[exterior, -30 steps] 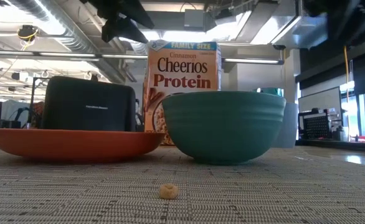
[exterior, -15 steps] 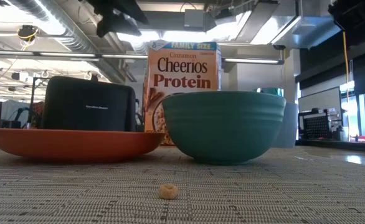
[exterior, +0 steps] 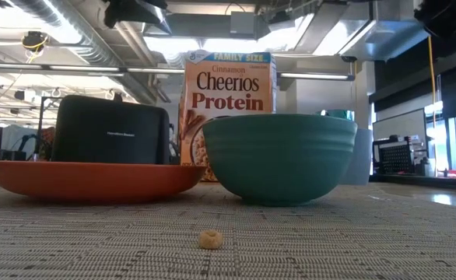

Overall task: Arrange a breakfast setting
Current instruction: Put the red apple on the orange plate

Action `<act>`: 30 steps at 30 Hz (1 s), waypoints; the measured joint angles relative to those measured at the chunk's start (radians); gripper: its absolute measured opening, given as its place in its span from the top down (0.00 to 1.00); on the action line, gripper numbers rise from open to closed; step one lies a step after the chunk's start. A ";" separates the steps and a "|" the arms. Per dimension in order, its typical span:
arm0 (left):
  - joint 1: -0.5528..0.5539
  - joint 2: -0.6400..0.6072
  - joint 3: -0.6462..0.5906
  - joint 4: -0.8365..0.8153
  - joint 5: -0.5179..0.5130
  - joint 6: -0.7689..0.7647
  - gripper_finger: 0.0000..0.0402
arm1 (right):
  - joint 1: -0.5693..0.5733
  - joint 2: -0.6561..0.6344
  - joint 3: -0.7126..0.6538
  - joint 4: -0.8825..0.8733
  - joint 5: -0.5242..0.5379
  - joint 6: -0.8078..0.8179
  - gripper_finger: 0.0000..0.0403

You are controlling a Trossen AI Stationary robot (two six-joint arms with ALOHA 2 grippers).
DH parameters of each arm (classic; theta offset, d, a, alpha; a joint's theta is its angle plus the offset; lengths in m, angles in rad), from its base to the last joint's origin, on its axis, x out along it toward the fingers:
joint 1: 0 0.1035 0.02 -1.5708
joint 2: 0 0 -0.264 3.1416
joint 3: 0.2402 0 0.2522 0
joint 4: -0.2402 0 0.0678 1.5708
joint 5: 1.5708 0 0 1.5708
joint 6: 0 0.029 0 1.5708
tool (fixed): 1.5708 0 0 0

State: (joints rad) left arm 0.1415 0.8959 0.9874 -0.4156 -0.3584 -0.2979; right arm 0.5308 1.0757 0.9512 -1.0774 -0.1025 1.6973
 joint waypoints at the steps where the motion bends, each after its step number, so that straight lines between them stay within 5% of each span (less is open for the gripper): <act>1: 0.000 0.001 0.000 0.000 0.001 0.015 0.49 | 0.003 0.007 0.000 0.013 -0.020 0.008 0.59; 13: 0.001 0.073 -0.001 0.015 -0.002 0.073 0.49 | 0.181 0.163 0.001 0.038 -0.054 0.189 0.59; 30: 0.001 0.125 -0.001 0.053 -0.049 0.074 0.49 | 0.182 0.236 0.000 0.040 0.006 0.206 0.66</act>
State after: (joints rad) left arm 0.1421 1.0206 0.9867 -0.3630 -0.4074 -0.2241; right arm 0.7132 1.3117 0.9516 -1.0378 -0.0961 1.9034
